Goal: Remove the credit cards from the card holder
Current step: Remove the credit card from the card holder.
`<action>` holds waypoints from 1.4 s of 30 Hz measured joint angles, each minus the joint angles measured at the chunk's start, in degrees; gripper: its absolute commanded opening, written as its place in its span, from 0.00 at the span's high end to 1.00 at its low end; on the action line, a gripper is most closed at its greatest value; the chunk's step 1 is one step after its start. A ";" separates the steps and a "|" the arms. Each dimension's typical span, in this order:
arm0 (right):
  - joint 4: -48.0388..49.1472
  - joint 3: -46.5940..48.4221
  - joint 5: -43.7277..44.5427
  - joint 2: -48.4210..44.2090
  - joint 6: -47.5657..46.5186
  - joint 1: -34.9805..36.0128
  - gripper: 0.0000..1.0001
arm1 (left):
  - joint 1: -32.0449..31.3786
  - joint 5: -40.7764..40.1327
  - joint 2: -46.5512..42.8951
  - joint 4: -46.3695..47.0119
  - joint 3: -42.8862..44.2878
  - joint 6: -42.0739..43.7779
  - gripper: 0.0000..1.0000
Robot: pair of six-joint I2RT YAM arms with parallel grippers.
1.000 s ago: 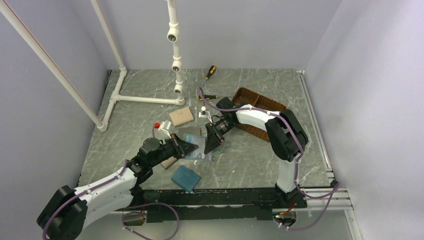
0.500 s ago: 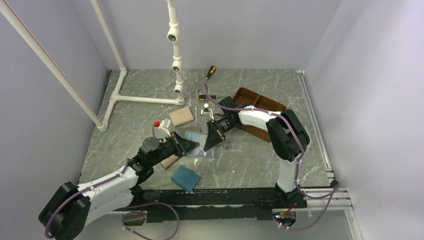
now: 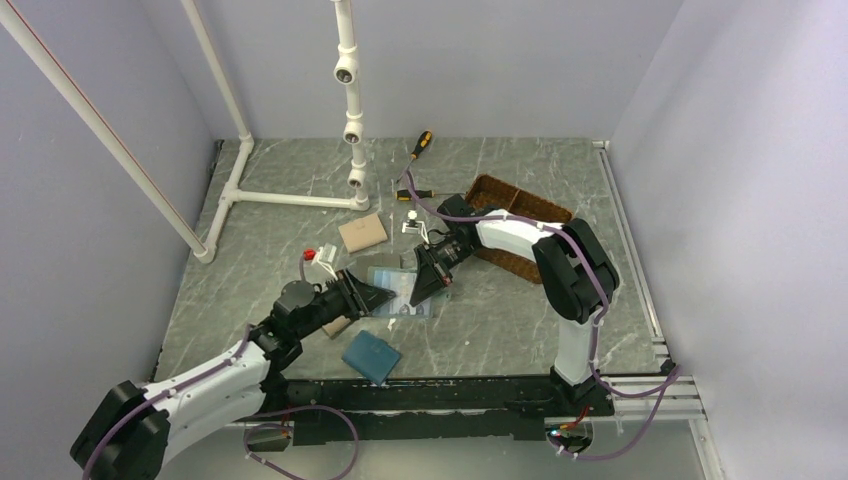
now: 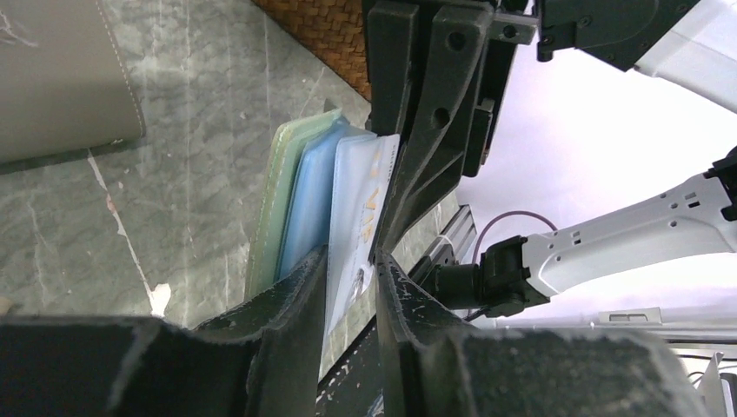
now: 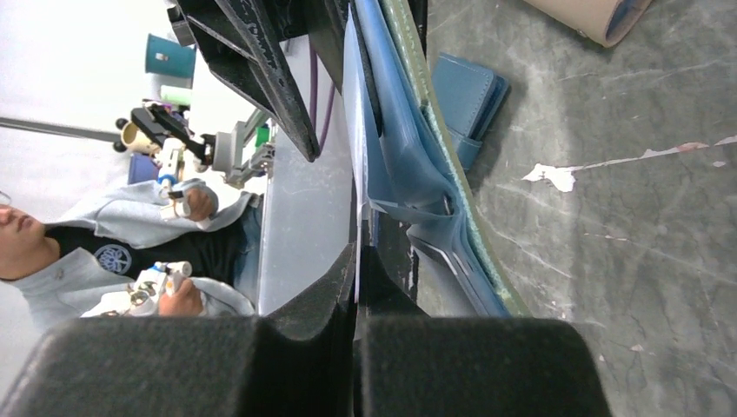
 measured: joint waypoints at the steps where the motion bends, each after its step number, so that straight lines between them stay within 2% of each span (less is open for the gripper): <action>1: -0.72 0.28 0.44 0.00 -0.92 -0.02 1.00 | 0.00 0.07 0.09 -0.11 -0.11 0.04 0.69; 14: -6.99 1.99 2.69 0.87 -9.03 -0.20 1.00 | 0.00 3.10 4.57 2.97 -0.52 0.17 0.71; 15: -7.19 1.99 2.73 0.90 -9.31 -0.20 1.00 | 0.00 3.32 4.83 3.26 -0.52 0.20 0.72; 21: -8.50 2.32 2.67 1.18 -10.45 -0.20 1.00 | 0.02 3.43 5.27 3.85 -0.72 0.26 1.00; 25: -8.94 2.38 2.69 1.42 -11.02 -0.20 1.00 | 0.00 3.15 4.31 3.28 -0.85 0.42 1.00; 31: -11.98 4.48 4.35 2.82 -14.56 -0.33 1.00 | -0.04 -0.59 -2.14 0.68 -4.00 0.07 1.00; 37: -16.63 5.84 9.64 4.59 -20.11 -1.62 1.00 | -0.02 -3.65 -7.30 -3.96 -5.79 -0.07 1.00; 42: -20.20 7.13 14.73 4.00 -25.18 -3.43 1.00 | 0.02 -4.76 -6.88 -5.44 -6.97 -0.11 1.00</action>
